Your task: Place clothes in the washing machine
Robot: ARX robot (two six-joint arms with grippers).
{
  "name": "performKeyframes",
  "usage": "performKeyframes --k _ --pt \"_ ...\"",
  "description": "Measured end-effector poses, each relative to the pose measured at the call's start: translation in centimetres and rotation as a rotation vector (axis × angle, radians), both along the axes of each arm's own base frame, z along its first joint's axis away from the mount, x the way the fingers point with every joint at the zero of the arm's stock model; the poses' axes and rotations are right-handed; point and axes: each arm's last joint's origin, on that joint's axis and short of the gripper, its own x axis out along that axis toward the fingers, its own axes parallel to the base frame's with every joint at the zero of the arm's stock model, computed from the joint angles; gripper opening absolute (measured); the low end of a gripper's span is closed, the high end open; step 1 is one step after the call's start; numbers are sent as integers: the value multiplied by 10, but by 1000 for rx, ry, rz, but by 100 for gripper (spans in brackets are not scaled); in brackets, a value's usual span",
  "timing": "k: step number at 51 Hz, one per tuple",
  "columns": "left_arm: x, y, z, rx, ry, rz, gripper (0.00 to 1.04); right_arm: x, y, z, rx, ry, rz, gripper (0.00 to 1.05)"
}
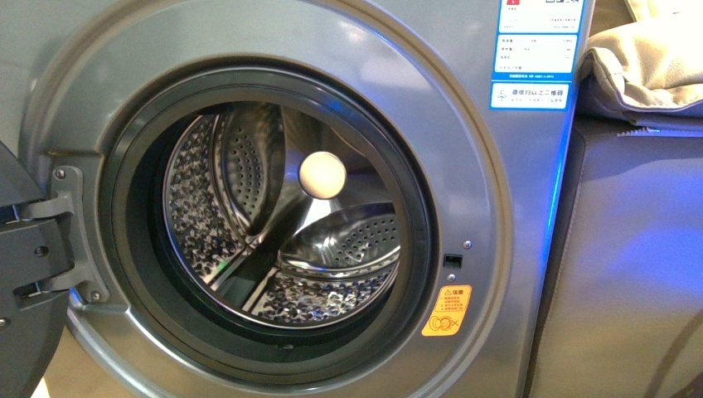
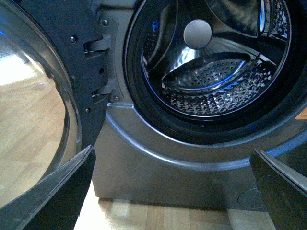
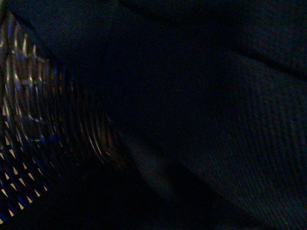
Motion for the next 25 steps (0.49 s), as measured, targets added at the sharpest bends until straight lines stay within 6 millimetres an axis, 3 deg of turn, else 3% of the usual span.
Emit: performKeyframes --k 25 --pt "0 0 0 0 0 0 98 17 8 -19 -6 -23 40 97"
